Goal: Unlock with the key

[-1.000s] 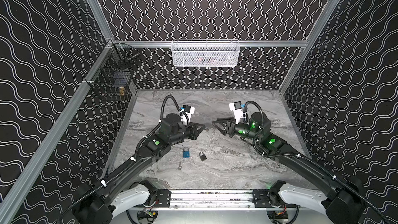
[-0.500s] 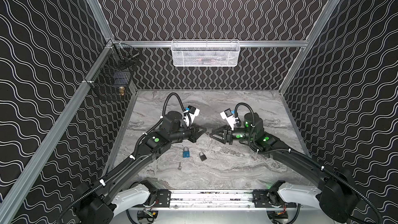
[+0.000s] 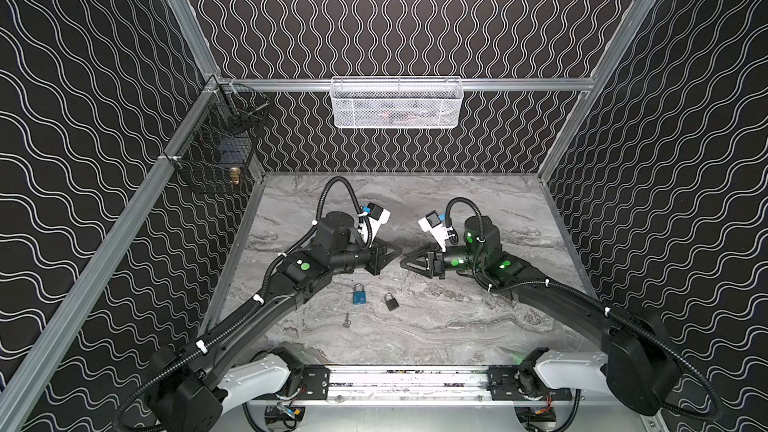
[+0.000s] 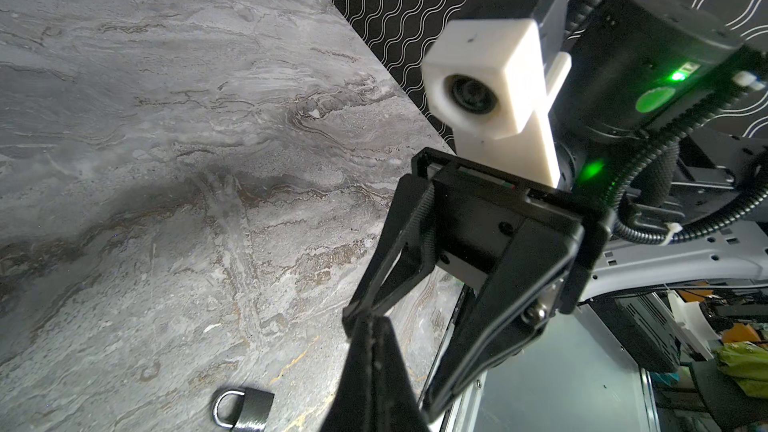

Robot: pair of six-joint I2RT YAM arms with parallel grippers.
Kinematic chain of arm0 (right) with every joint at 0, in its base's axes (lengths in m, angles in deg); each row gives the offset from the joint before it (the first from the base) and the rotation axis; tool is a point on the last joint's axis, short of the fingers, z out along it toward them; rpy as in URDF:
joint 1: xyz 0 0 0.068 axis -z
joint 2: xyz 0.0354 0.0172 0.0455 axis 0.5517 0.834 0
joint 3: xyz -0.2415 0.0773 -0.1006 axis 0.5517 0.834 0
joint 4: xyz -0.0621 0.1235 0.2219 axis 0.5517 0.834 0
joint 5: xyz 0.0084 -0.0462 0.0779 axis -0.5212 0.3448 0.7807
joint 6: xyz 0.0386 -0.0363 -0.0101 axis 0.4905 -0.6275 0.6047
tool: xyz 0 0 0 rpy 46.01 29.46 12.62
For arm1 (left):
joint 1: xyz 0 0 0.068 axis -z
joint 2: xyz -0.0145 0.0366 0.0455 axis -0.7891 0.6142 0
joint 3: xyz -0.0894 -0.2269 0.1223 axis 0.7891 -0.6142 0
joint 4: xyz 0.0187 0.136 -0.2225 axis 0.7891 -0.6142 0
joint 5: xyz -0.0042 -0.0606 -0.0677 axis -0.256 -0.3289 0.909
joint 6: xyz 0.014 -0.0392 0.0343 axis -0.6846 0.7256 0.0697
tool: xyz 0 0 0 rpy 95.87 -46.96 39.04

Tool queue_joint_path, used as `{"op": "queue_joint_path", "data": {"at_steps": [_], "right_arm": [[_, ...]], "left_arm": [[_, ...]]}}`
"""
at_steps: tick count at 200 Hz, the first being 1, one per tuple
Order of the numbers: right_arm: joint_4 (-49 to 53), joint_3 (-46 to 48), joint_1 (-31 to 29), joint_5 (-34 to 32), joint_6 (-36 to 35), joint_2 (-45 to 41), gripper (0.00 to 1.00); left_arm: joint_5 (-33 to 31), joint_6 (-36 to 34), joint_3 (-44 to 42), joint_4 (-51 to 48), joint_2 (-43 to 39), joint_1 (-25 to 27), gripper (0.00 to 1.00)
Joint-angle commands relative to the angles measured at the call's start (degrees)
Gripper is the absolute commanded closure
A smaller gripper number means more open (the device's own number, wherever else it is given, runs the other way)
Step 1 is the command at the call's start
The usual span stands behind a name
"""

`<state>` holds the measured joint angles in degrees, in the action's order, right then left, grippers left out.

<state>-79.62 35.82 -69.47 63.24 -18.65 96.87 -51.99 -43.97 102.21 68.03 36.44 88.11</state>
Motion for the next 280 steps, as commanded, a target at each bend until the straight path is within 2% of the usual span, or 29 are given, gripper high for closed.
{"op": "queue_joint_path", "data": {"at_steps": [1, 28, 130, 208, 255, 280], "right_arm": [[-2.04, -0.63, 0.04, 2.01, -1.2, 0.1, 0.62], [-2.45, -0.02, 0.12, 2.38, -1.21, -0.4, 0.69], [-4.86, 2.2, 1.79, 4.72, 0.09, -0.82, 0.72], [-7.95, 2.65, 2.05, 6.32, 1.44, 0.3, 0.86], [-7.49, 2.57, 2.14, 5.63, 1.37, 0.01, 1.0], [-6.8, 2.56, 2.23, 4.48, 1.36, -0.42, 1.0]], "left_arm": [[1.15, -2.64, 0.87, 0.07, 0.19, -0.06, 1.0], [1.06, -3.04, 1.13, -0.37, 0.3, -0.06, 1.0], [2.0, -2.92, 1.13, 0.56, 0.66, -0.11, 1.0], [2.2, -2.55, 0.71, 1.55, 0.91, -0.27, 1.0], [2.21, -2.41, 0.68, 1.9, 1.27, -0.24, 1.0], [2.45, -2.07, 0.87, 2.43, 1.5, -0.24, 1.0]]}}
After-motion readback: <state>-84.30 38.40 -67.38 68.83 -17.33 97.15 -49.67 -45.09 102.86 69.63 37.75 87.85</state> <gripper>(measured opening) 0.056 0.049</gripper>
